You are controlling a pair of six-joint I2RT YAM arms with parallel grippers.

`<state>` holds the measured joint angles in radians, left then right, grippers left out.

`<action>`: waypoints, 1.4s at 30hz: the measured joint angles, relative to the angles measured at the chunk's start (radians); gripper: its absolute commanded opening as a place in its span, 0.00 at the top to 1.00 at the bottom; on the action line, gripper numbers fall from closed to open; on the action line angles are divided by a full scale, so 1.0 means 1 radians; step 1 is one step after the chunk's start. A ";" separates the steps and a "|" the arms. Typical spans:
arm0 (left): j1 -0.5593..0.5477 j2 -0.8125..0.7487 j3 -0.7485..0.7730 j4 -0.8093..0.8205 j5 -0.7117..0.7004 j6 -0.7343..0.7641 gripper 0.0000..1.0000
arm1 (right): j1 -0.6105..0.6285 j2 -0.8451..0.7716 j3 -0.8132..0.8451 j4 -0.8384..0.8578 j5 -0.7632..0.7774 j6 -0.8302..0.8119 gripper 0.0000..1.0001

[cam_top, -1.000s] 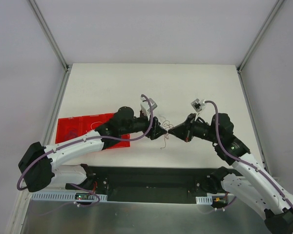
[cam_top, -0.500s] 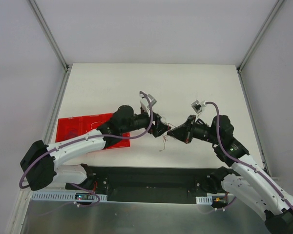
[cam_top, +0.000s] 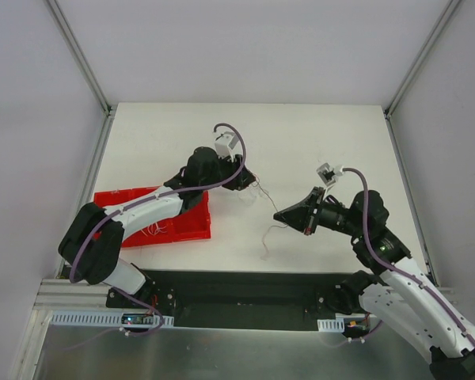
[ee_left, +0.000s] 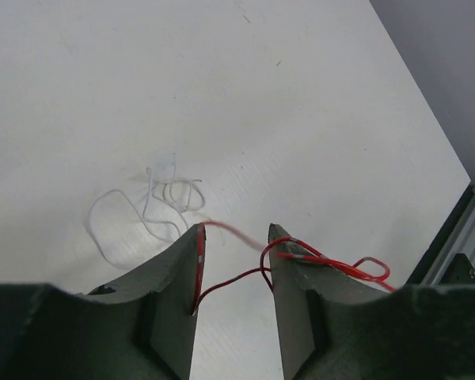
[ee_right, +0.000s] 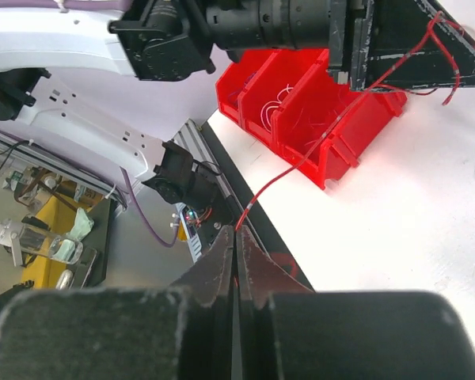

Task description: Untangle the cables

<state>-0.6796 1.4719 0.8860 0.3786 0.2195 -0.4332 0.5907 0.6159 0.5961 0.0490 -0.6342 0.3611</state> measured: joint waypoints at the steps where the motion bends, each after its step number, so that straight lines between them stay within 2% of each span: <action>1: 0.015 0.008 0.003 0.003 0.017 -0.002 0.70 | 0.000 -0.005 0.005 -0.008 0.005 -0.003 1.00; 3: 0.027 0.013 0.003 0.006 0.056 -0.003 0.77 | 0.000 -0.011 0.020 -0.027 0.005 -0.007 1.00; 4: 0.027 0.013 0.003 0.007 0.071 -0.002 0.89 | 0.000 -0.016 0.029 -0.037 0.006 -0.011 1.00; 6: 0.025 0.013 0.004 0.010 0.097 0.001 1.00 | 0.000 -0.023 0.046 -0.050 0.006 -0.017 1.00; 12: 0.028 -0.006 0.003 -0.001 0.111 0.025 1.00 | 0.000 -0.023 0.120 -0.149 0.027 -0.077 1.00; 19: 0.080 -0.071 0.003 -0.102 0.059 0.082 1.00 | 0.000 -0.055 0.260 -0.409 0.192 -0.227 1.00; 24: 0.106 -0.077 0.003 -0.145 0.071 0.082 0.88 | 0.000 -0.093 0.291 -0.449 0.219 -0.270 1.00; 28: 0.104 -0.093 0.003 -0.148 0.094 0.068 0.68 | 0.000 -0.074 0.290 -0.450 0.201 -0.272 1.00; 31: 0.104 -0.117 0.003 -0.171 0.048 0.056 0.51 | 0.000 -0.072 0.290 -0.447 0.176 -0.269 1.00; 38: 0.109 -0.103 0.010 -0.243 -0.113 0.043 0.42 | 0.000 -0.133 0.290 -0.347 0.054 -0.198 1.00; 42: 0.112 -0.038 0.045 -0.249 -0.158 0.047 0.26 | 0.000 -0.149 0.292 -0.298 0.016 -0.151 1.00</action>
<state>-0.5678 1.4338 0.9306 0.1295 0.0620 -0.3862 0.5907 0.4671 0.8879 -0.2489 -0.6186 0.2100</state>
